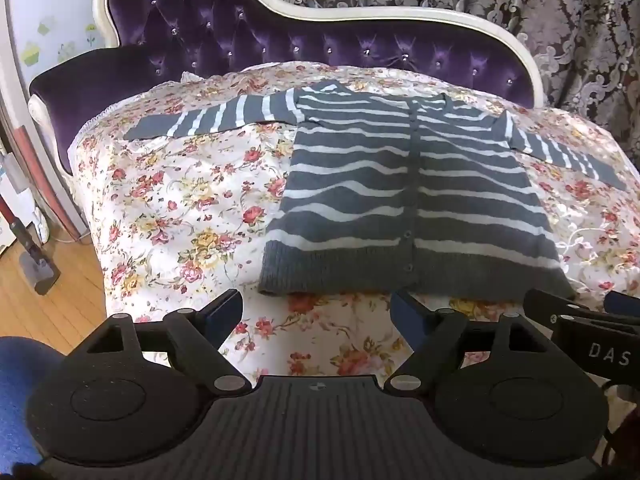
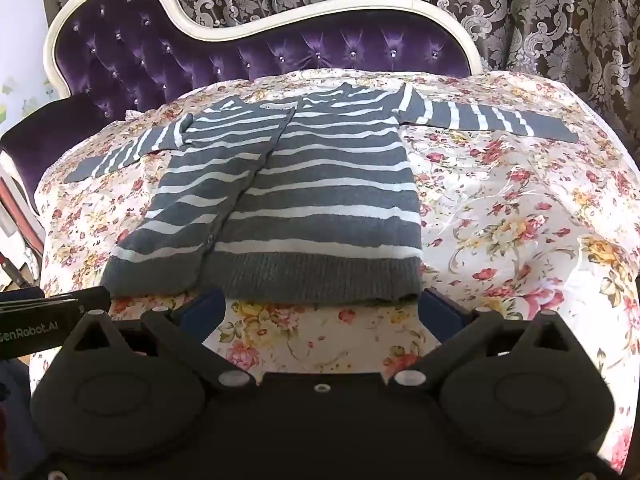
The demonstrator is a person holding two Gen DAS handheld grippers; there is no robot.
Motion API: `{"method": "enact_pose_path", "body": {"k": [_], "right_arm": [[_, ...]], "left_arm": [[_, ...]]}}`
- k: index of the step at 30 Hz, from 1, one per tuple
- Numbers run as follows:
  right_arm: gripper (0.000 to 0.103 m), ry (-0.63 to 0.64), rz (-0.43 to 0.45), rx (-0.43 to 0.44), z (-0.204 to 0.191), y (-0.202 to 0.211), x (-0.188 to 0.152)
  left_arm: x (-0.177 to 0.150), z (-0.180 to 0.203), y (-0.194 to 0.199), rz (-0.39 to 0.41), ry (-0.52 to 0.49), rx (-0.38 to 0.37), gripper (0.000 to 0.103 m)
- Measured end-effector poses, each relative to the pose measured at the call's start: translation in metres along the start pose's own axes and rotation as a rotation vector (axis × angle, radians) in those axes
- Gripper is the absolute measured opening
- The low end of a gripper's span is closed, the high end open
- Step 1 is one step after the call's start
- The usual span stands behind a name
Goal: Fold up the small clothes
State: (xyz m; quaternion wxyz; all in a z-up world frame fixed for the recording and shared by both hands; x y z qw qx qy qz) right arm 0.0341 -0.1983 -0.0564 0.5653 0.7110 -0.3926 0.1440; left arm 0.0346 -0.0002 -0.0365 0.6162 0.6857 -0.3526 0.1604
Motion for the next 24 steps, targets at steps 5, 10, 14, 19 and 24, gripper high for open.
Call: {"method": "enact_pose_path", "body": {"k": [5,10,14,19,24], "right_arm": [[0.102,0.001,0.000,-0.005,-0.001,-0.005,-0.004],[0.102,-0.001,-0.005,-0.007,-0.003,-0.006,-0.008],[0.102,-0.004,-0.010,-0.004,-0.003,-0.008,-0.010],[0.102,-0.005,-0.017,-0.004,0.000,-0.007,-0.007],[0.102,-0.006,-0.025,-0.006,0.000,-0.008,-0.008]], "left_arm": [[0.001,-0.001,0.000,0.004,0.000,-0.008,0.080],[-0.004,-0.001,-0.002,-0.002,0.000,0.002,0.080],[-0.005,-0.001,-0.002,-0.002,0.002,-0.001,0.080],[-0.003,0.001,-0.005,-0.013,-0.005,-0.001,0.080],[-0.003,0.001,-0.005,-0.015,-0.004,-0.004,0.080]]}}
Point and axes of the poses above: each gripper's, at about its wrist camera, not at the fingertips, and y roughly against the way its jaws point, z to its right, x to its top, the point moved 5 cm from there along -y, roughly the way its jaws point, and after that the axes turned 14 degrees about -y, right-handed, at the moved point
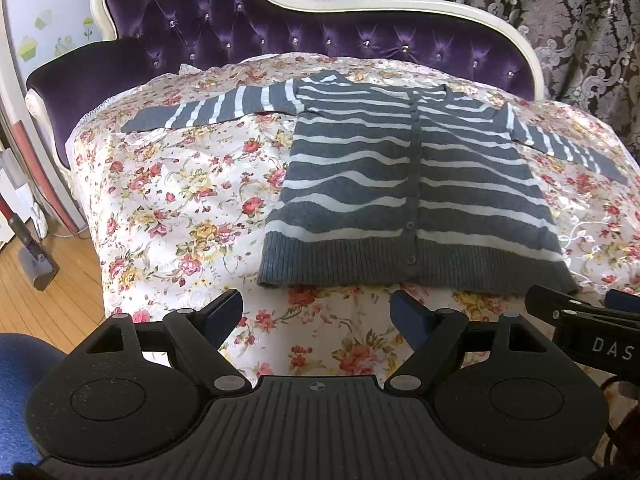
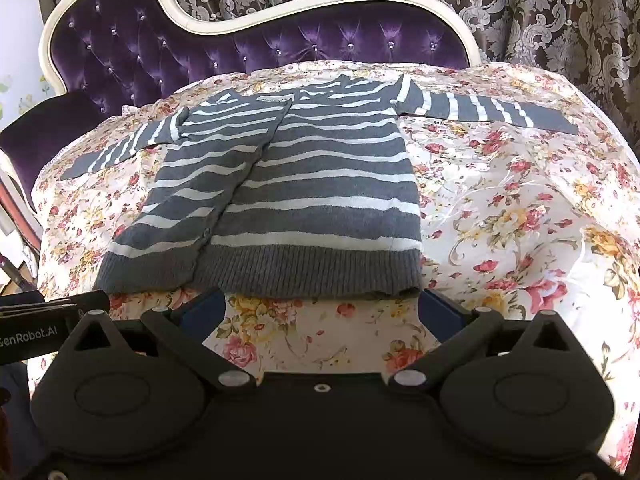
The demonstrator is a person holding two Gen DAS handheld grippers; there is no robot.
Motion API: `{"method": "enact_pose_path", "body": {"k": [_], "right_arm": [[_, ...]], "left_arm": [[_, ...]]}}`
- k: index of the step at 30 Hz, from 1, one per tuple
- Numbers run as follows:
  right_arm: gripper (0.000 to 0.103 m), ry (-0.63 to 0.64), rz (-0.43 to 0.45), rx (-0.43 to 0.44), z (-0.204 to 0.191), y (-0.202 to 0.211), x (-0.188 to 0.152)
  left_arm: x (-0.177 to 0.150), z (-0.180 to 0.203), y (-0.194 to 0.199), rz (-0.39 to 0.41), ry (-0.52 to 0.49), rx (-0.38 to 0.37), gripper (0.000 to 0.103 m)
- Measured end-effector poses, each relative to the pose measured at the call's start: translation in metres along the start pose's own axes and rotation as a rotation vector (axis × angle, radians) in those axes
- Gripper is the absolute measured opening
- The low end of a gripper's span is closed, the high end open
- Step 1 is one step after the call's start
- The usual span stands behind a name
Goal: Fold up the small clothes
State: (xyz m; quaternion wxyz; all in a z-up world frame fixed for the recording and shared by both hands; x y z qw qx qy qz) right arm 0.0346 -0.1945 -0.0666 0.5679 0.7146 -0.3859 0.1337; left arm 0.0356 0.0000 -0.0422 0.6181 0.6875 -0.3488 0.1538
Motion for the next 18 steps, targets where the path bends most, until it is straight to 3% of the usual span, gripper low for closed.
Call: {"method": "enact_pose_path", "body": {"k": [18], "right_arm": [[0.102,-0.001,-0.016,0.002,-0.0014,-0.0032,-0.0012]], "left_arm": [[-0.0012,0.0012,-0.0038,-0.012,0.003,0.000,0.080]]}}
Point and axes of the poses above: each gripper's, at about its wrist camera, not at the fingertips, and y roughly against the way its jaws point, z to its right, x to its top, the point moved 5 cm from there along -y, roughly the way its jaws point, and after that the axes turned 14 degrees about -y, right-handed, at the moved point
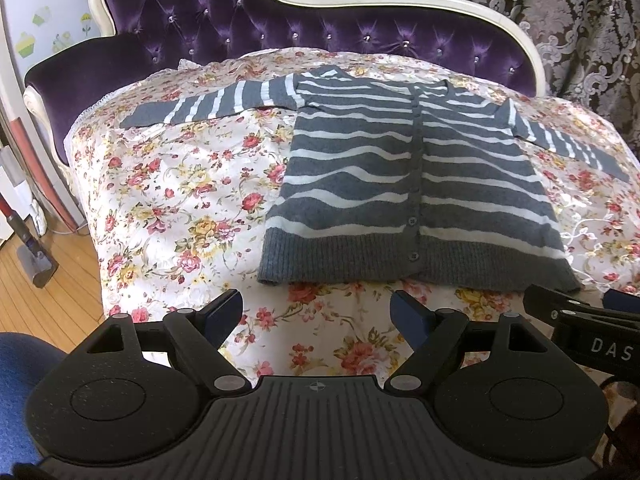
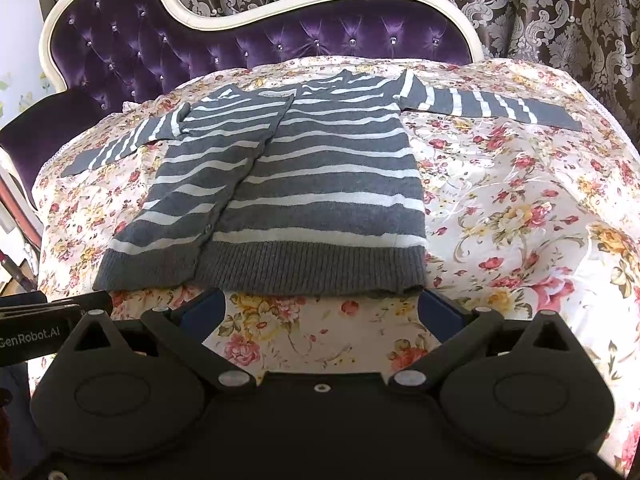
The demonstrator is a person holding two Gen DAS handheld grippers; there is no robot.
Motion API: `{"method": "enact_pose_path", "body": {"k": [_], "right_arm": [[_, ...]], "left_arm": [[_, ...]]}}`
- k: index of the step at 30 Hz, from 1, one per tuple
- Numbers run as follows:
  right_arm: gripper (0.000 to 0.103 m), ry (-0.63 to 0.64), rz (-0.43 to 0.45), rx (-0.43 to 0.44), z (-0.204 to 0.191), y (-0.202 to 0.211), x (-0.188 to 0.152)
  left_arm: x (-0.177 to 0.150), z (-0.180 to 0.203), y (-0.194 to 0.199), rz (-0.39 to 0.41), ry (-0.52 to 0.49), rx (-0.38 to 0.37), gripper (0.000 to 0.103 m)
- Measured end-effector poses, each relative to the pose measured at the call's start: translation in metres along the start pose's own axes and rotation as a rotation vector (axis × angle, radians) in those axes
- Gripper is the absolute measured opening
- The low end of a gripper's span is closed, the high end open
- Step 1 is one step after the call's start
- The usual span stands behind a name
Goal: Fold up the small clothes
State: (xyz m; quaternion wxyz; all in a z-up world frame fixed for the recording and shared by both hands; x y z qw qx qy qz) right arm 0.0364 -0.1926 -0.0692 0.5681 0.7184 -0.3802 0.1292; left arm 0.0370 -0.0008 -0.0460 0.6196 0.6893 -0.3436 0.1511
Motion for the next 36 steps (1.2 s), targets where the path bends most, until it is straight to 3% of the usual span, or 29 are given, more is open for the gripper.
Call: {"method": "enact_pose_path", "body": {"k": [36], "right_arm": [[0.102,0.039,-0.036,-0.001,-0.009,-0.015,0.004]], "left_arm": [[0.006,-0.009,-0.009,-0.023,0.010,0.002,0.080]]}}
Point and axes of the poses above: each gripper's, at about its wrist camera, not at the fingertips, and y roughly against the way its jaws point, z to its right, x to its top, the point moved 5 cm from there along -y, roughly the way its jaws point, and after that the axes turned 14 degrees about -y, right-handed, at the moved point
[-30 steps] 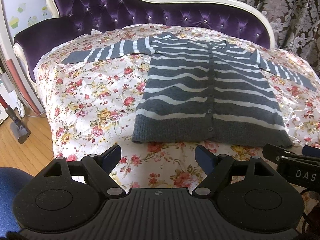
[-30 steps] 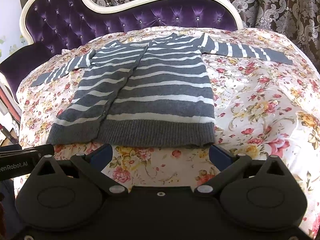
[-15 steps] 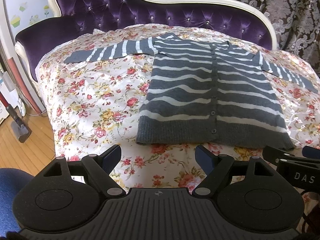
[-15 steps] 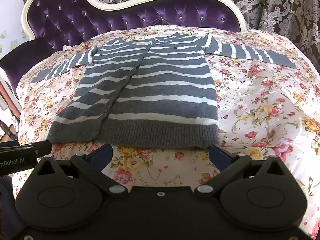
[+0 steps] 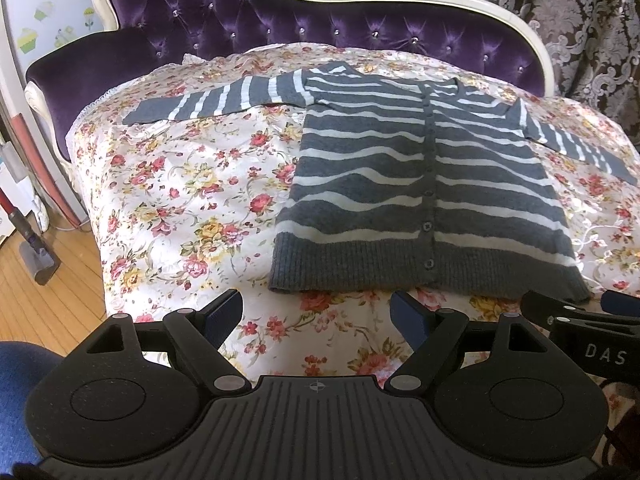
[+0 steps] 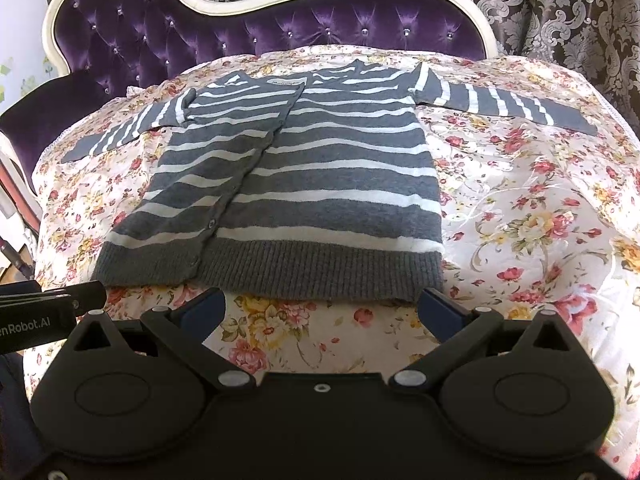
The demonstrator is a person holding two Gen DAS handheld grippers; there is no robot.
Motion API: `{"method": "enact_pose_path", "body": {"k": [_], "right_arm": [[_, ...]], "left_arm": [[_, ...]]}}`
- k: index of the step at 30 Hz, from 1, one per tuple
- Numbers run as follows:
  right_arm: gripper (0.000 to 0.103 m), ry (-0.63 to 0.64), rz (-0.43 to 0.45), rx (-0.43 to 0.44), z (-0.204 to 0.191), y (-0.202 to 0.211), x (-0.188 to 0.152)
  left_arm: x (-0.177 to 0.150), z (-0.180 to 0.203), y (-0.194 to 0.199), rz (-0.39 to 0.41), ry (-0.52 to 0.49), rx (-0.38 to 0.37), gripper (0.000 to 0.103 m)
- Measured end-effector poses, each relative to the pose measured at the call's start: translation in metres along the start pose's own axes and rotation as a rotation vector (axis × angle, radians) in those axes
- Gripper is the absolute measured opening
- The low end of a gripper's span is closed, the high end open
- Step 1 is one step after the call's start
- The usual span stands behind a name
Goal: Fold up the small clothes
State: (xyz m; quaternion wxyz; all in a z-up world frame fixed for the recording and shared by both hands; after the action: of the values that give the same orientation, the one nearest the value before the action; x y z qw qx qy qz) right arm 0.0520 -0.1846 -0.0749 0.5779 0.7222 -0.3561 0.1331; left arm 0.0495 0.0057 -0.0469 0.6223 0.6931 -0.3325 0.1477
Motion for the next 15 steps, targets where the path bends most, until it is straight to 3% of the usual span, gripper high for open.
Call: {"method": "enact_pose_path", "body": {"k": [15], "right_arm": [[0.102,-0.011,-0.045,0.007,-0.003,-0.022,0.013]], "left_arm": [[0.013,-0.007,-0.022,-0.032,0.009,-0.016,0.080]]}}
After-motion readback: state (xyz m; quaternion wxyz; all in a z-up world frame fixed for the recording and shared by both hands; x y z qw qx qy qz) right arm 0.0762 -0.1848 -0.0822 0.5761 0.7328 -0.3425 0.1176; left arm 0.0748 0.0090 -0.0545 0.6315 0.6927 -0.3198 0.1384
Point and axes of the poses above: each gripper's, at about its wrist camera, not at the fingertips, and y roughly against the way its jaws point, z to its right, x to its top, the point moved 5 cm from there along -y, roughly the way its jaws point, and after that the axes turned 14 degrees about -y, right-handed, at the moved point
